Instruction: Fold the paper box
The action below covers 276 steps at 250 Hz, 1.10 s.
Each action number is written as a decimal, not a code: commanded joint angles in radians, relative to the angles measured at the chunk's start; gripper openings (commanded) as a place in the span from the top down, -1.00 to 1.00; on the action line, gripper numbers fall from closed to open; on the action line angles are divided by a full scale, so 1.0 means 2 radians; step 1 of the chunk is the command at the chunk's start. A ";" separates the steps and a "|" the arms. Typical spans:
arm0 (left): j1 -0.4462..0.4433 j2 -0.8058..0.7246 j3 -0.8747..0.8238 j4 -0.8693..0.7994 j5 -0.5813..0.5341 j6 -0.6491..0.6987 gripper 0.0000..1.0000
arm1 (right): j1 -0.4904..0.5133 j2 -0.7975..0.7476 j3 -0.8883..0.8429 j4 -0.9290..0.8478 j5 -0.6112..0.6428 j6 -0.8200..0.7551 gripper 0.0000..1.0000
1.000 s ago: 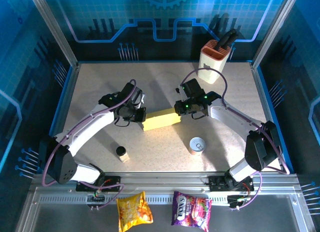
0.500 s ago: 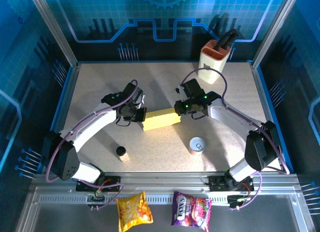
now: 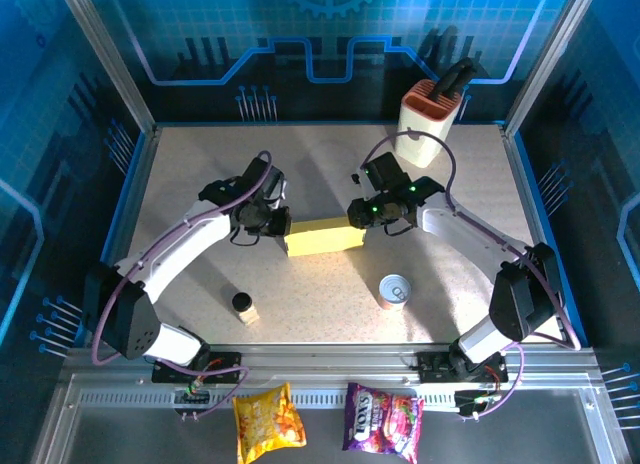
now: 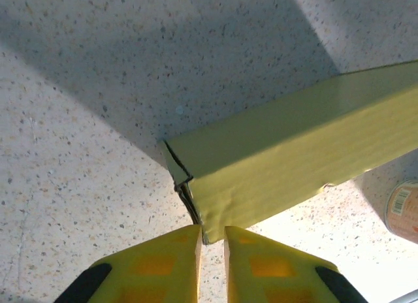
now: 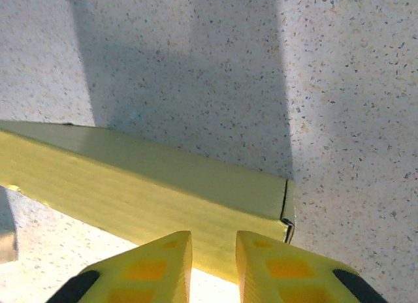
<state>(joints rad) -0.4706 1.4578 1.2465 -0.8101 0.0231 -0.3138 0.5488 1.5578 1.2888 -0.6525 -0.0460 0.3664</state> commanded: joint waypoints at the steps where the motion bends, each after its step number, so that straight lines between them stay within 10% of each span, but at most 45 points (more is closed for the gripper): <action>1: 0.005 -0.012 0.019 -0.014 0.003 -0.008 0.56 | -0.006 -0.006 0.029 -0.028 -0.014 -0.003 0.40; 138: 0.064 -0.009 -0.054 0.064 0.129 -0.059 -0.10 | -0.091 -0.002 -0.019 -0.017 -0.171 -0.007 0.02; 276: 0.064 0.030 -0.093 0.072 0.113 -0.038 0.21 | -0.106 0.044 -0.076 0.018 -0.203 -0.011 0.39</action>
<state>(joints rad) -0.3485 1.4841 1.1091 -0.6441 0.2756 -0.4110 0.3443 1.6112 1.1900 -0.6151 -0.4572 0.3534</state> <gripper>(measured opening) 0.427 0.344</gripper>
